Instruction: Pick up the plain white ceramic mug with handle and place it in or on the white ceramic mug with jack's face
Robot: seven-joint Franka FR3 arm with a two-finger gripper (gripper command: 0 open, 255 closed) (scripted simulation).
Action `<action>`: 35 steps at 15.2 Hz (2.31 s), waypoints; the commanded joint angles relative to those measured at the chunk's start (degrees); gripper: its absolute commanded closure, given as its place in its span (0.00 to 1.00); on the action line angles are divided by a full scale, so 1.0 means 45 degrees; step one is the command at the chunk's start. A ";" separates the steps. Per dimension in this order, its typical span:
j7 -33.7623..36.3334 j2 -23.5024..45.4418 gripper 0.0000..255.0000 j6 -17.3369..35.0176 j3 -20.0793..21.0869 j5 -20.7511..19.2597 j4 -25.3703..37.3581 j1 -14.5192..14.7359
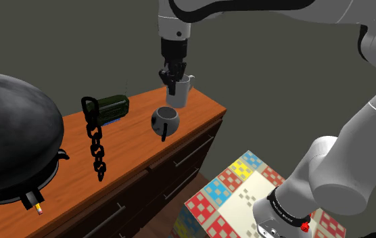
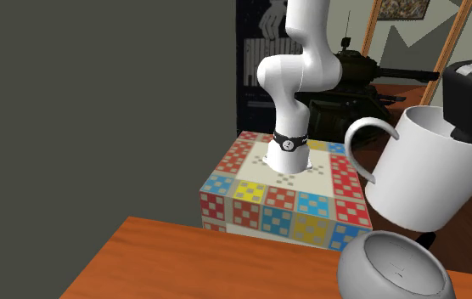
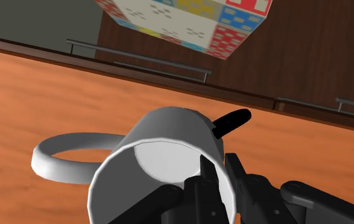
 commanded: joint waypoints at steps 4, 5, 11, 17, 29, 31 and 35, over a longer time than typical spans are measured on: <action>0.0031 0.0129 1.00 0.0810 0.0003 -0.0018 -0.0675 0.0004; 0.0037 0.0155 1.00 0.0976 0.0003 -0.0022 -0.0815 0.0004; 0.0068 0.0319 1.00 0.1778 0.0003 -0.0047 -0.1455 0.0006; 0.0068 0.0320 1.00 0.1778 0.0003 -0.0047 -0.1455 0.0007; 0.0065 0.0398 0.00 0.0146 0.0022 -0.0043 0.0255 0.0030; 0.0066 0.0400 0.00 0.0146 0.0022 -0.0043 0.0257 0.0030; 0.0066 0.0400 0.00 0.0146 0.0022 -0.0043 0.0257 0.0030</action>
